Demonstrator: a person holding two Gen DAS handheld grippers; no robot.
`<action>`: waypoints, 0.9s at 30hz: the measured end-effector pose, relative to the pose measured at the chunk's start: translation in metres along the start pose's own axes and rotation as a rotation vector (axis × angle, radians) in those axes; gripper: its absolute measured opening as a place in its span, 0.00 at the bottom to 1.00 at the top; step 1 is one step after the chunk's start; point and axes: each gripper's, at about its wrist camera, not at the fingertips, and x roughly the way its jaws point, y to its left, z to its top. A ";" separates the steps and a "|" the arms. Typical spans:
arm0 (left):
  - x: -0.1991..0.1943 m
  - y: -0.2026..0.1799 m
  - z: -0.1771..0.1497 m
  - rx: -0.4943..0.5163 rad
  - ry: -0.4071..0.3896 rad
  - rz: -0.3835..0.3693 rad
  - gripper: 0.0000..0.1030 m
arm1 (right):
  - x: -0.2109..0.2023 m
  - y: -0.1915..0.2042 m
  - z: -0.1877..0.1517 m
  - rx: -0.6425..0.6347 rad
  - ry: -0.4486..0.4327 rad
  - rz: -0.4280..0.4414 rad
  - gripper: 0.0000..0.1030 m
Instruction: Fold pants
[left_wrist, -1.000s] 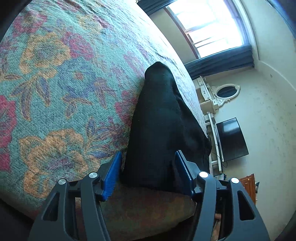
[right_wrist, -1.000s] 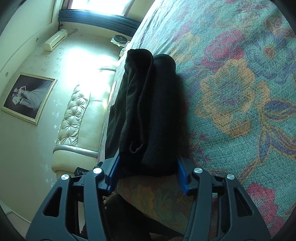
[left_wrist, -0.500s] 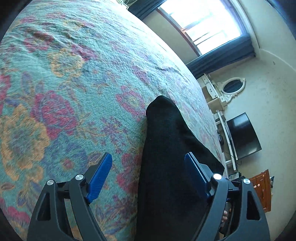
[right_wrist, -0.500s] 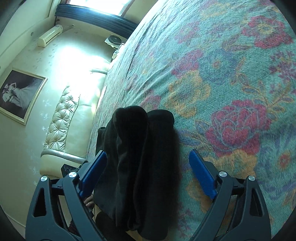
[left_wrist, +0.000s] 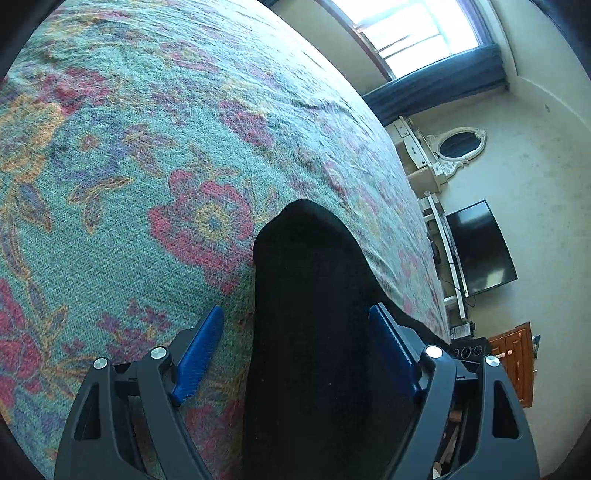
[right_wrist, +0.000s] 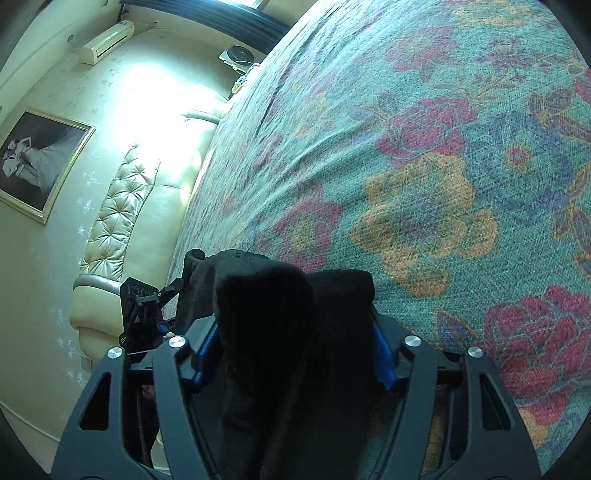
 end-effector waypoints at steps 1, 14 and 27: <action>0.000 0.001 0.002 -0.009 -0.006 -0.005 0.77 | -0.001 -0.003 0.001 0.004 -0.004 0.007 0.53; 0.010 -0.018 0.007 0.114 -0.028 0.178 0.38 | -0.004 -0.006 0.021 -0.033 -0.048 0.027 0.37; 0.015 -0.017 0.017 0.119 -0.049 0.187 0.38 | 0.003 -0.016 0.043 -0.025 -0.049 0.038 0.37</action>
